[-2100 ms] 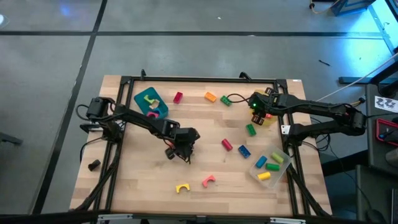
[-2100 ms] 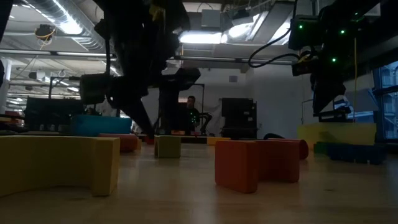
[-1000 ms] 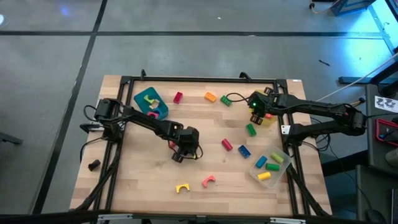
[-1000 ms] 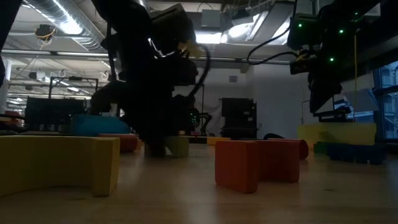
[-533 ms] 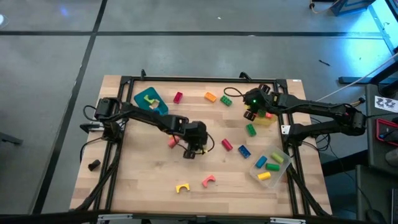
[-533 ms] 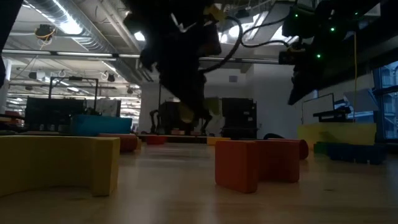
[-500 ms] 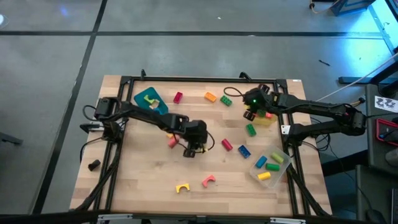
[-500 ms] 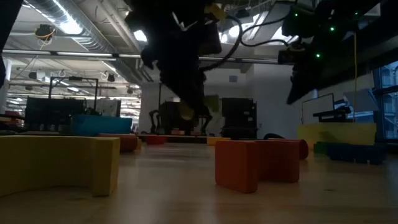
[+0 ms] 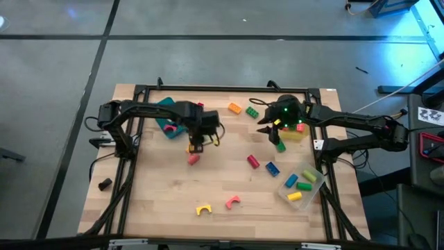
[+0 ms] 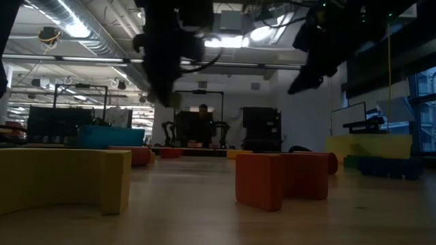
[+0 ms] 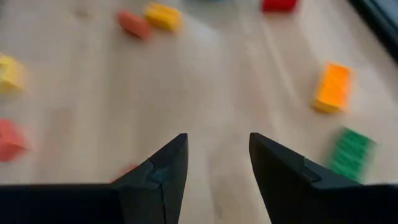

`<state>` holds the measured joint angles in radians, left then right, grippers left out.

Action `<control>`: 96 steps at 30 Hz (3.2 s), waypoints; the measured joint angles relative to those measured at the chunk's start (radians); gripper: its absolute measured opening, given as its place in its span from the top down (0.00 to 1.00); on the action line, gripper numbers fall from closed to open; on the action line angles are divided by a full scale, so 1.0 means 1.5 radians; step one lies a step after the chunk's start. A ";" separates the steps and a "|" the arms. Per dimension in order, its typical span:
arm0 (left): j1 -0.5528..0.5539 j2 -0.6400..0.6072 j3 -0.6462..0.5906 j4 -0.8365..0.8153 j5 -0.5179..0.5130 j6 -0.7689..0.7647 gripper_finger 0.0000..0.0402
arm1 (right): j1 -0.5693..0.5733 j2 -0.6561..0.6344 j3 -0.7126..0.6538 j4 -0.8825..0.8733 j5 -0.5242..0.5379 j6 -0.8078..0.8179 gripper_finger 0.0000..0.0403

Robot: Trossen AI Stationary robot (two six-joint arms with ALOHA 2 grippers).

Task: Sort blocks by size
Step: Put the light green arch block into the blue bin, then put the orange cylindrical block into the transparent bin

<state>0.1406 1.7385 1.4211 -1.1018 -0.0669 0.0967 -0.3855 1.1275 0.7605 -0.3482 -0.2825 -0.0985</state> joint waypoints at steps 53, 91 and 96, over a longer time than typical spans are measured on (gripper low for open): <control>0.070 -0.026 -0.052 -0.295 -0.013 -0.354 0.54 | 0.126 -0.005 0.000 -0.026 -0.008 0.008 0.57; -0.173 -0.022 -0.281 0.240 -0.014 -0.654 0.53 | 0.126 -0.004 0.000 -0.049 0.051 0.008 0.57; -0.173 -0.022 -0.317 0.281 -0.014 -0.649 0.54 | 0.126 -0.004 0.000 -0.048 0.051 0.009 0.57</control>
<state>-0.1192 1.7054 0.9461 -0.6804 -0.0886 -0.8767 -0.1963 1.1210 0.7605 -0.4210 -0.2062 -0.0844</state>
